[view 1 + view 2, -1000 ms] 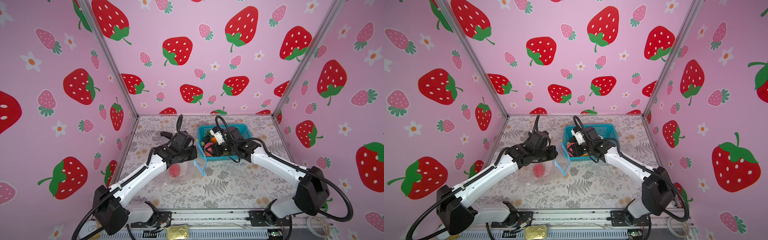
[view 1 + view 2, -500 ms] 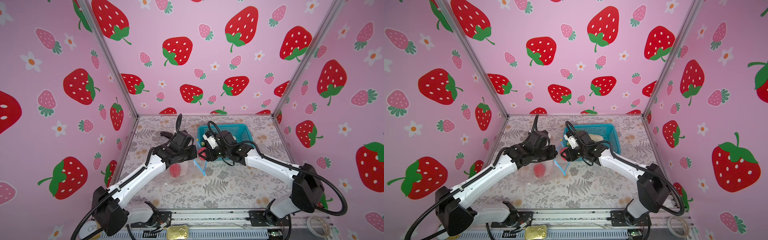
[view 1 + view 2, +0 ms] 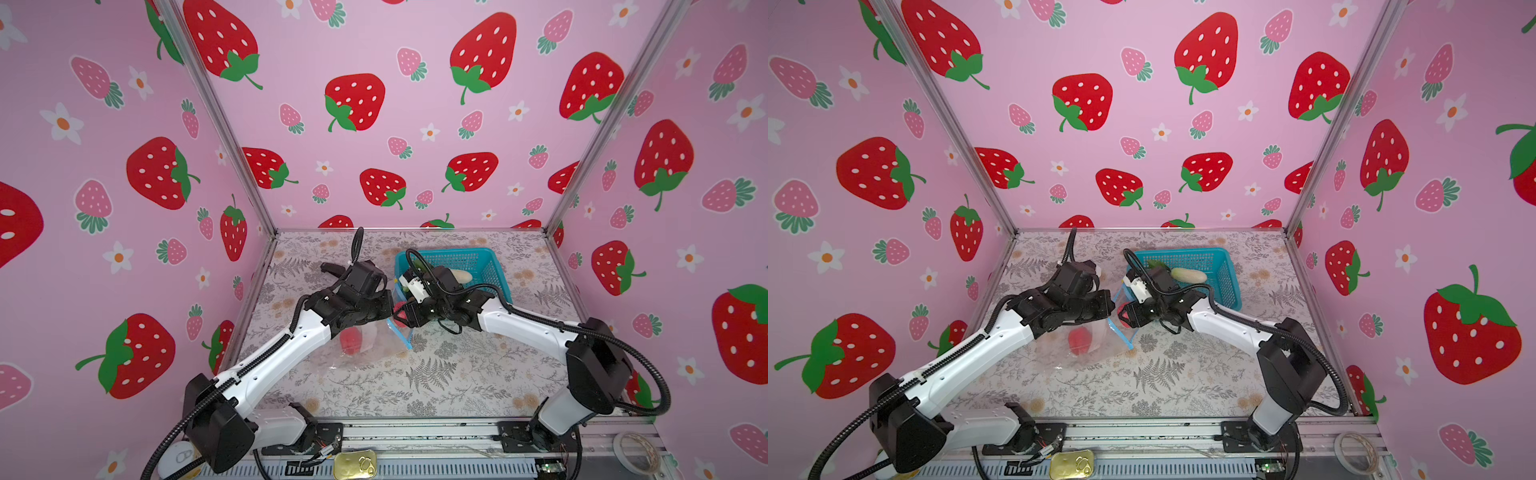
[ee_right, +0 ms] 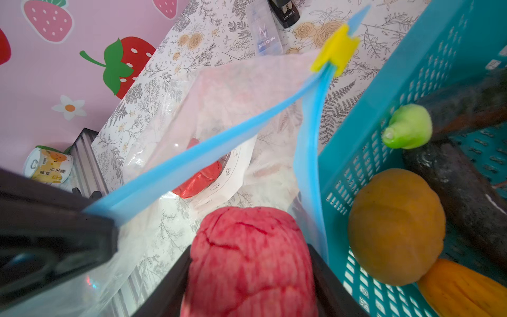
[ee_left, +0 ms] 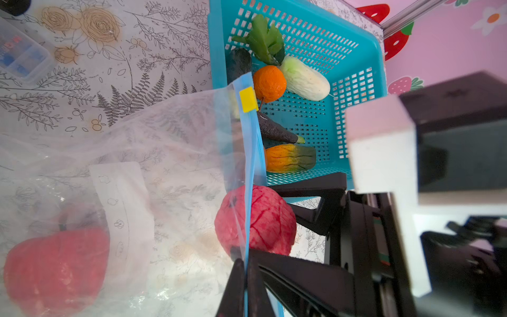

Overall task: Place the food in the zip-top bag and seal the zipper
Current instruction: 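Lower the pink cabbage into the bag opening with the right gripper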

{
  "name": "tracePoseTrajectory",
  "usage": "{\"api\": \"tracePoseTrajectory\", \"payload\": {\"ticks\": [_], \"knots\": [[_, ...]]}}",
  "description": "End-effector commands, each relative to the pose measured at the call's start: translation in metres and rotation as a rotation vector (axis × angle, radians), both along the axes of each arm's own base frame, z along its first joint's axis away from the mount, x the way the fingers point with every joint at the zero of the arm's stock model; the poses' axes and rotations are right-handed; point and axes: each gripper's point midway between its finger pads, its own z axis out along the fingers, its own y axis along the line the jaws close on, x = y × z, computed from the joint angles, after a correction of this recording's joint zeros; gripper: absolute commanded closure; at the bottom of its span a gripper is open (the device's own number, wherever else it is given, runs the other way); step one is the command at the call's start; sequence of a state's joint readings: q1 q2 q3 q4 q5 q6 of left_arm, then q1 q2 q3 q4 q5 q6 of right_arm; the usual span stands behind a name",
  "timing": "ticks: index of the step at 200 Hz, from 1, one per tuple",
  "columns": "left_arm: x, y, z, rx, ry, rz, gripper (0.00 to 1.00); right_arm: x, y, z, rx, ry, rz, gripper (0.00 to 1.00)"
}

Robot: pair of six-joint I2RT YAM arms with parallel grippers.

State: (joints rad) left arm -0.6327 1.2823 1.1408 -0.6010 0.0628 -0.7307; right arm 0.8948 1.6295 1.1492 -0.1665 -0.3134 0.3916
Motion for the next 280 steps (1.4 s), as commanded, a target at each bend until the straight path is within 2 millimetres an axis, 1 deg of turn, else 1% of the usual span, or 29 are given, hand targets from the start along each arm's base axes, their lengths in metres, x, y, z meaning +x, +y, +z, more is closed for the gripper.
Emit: {"api": "tracePoseTrajectory", "payload": {"ticks": [1,40,130,160,193,236,259,280], "knots": [[0.005,-0.001,0.026,-0.036,-0.056,0.008,0.92,0.001,0.007,0.001,0.011,-0.007,0.013,0.44],[0.004,0.000,0.026,-0.039,-0.056,0.011,0.92,0.000,0.006,-0.005,0.003,-0.001,0.013,0.44],[0.005,-0.001,0.029,-0.046,-0.064,0.011,0.92,0.001,0.008,-0.011,-0.002,0.008,0.017,0.44],[0.006,-0.002,0.028,-0.045,-0.062,0.009,0.92,0.001,0.009,-0.012,0.004,0.009,0.015,0.44],[0.007,-0.003,0.025,-0.039,-0.056,0.007,0.92,0.001,0.009,-0.018,-0.009,0.016,0.016,0.44],[0.009,-0.004,0.030,-0.047,-0.061,0.004,0.93,0.005,0.008,-0.025,-0.039,0.011,0.008,0.43],[0.008,-0.004,0.029,-0.045,-0.061,0.005,0.93,0.006,0.007,-0.028,-0.050,0.013,0.002,0.42],[0.008,-0.003,0.028,-0.046,-0.061,0.005,0.93,0.007,0.006,-0.030,-0.061,0.010,-0.002,0.38]]}}
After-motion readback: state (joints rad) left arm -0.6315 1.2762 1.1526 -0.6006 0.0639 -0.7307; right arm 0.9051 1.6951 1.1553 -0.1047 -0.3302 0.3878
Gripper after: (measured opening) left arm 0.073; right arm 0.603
